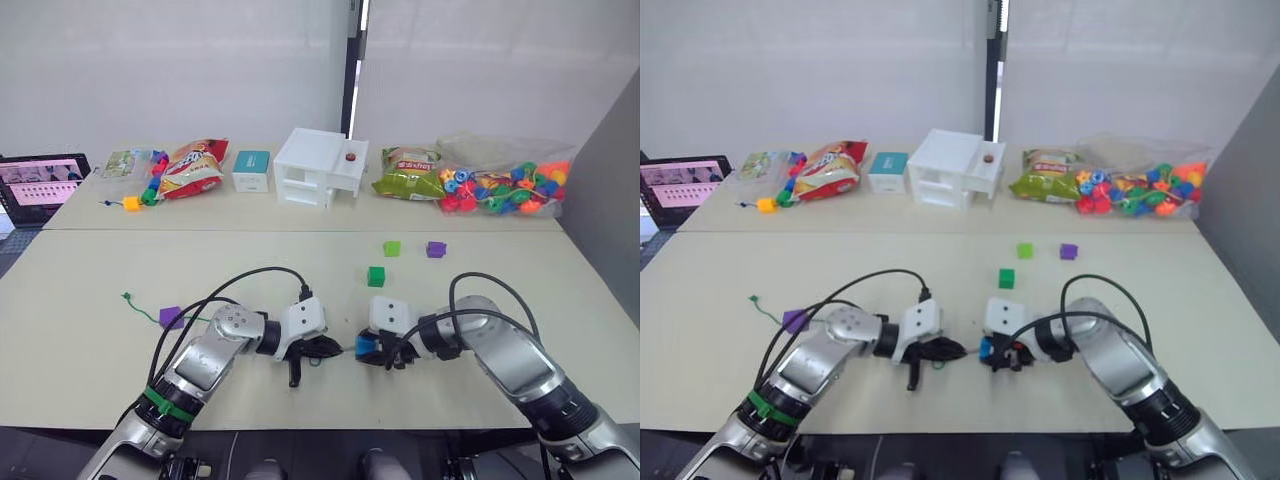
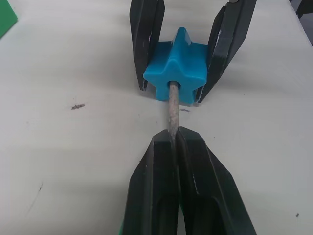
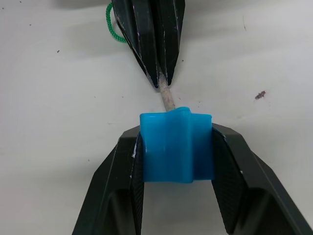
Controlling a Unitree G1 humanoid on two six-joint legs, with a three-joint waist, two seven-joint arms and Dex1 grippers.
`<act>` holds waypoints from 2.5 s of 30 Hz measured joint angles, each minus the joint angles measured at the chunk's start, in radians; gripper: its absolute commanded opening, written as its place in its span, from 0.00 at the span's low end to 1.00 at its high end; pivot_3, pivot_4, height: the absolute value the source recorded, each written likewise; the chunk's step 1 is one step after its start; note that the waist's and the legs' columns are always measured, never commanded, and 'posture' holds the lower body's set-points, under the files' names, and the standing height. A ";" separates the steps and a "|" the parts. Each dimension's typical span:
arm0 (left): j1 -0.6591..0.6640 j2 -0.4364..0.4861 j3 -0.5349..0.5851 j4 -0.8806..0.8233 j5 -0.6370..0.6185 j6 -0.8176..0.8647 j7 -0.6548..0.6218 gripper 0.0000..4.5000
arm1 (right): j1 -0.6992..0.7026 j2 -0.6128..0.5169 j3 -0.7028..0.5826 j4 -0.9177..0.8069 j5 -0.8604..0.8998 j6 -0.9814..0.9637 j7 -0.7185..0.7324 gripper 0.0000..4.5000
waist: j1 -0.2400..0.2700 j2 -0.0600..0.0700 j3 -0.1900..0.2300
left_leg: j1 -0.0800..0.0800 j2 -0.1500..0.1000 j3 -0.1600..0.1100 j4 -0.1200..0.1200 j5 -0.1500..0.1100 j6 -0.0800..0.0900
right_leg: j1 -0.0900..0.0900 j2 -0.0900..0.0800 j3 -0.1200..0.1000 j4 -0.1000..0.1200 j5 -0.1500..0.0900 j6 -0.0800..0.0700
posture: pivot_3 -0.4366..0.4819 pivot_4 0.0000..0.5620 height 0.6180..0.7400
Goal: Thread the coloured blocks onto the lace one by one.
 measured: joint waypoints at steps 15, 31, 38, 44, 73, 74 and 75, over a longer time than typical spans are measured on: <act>-0.011 0.082 0.005 -0.028 -0.025 0.004 -0.054 0.01 | 0.018 0.005 -0.004 -0.010 0.010 -0.027 0.005 0.30 | -0.001 0.000 0.000 | 0.000 0.000 0.000 0.000 0.000 0.000 | -0.001 0.000 0.000 0.000 0.000 0.000 | 0.48 0.27 1.00; -0.010 0.208 0.049 -0.178 -0.063 0.091 -0.103 0.01 | 0.038 0.000 -0.008 0.031 0.040 -0.126 0.046 0.30 | -0.003 0.000 0.000 | 0.000 0.001 0.000 -0.001 0.000 0.000 | 0.000 0.001 0.000 0.000 0.000 0.000 | 0.48 0.27 1.00; -0.010 0.237 0.025 -0.209 -0.062 0.118 -0.120 0.01 | 0.038 -0.007 -0.016 0.108 0.045 -0.258 0.109 0.30 | -0.002 0.000 0.000 | 0.000 0.000 0.000 0.000 0.000 0.000 | 0.000 0.000 0.000 0.000 0.000 0.000 | 0.48 0.27 1.00; -0.010 0.249 0.012 -0.234 -0.062 0.151 -0.125 0.01 | 0.029 0.001 -0.016 0.156 0.051 -0.317 0.142 0.30 | -0.002 0.000 0.000 | 0.000 0.001 0.000 0.000 0.000 0.000 | 0.000 0.001 0.000 0.000 0.000 0.000 | 0.48 0.27 1.00; -0.044 0.230 -0.043 -0.416 -0.050 0.443 0.035 0.01 | 0.021 0.032 -0.006 0.130 0.030 -0.259 0.097 0.30 | -0.022 0.000 0.000 | 0.001 0.001 0.000 0.000 0.000 0.000 | 0.001 0.001 0.000 0.001 0.000 0.000 | 0.48 0.27 1.00; -0.040 0.233 -0.043 -0.430 -0.054 0.459 0.044 0.01 | 0.025 0.033 -0.008 0.125 0.030 -0.255 0.091 0.30 | -0.023 0.000 0.000 | 0.001 0.001 -0.001 0.000 0.000 0.000 | 0.001 0.001 0.000 0.001 0.000 0.000 | 0.48 0.27 1.00; -0.037 0.237 -0.043 -0.444 -0.058 0.475 0.052 0.01 | 0.032 0.033 -0.011 0.118 0.030 -0.251 0.085 0.30 | -0.023 0.000 0.000 | 0.001 0.001 -0.001 0.000 0.000 0.000 | 0.001 0.001 0.000 0.001 0.000 0.000 | 0.48 0.27 1.00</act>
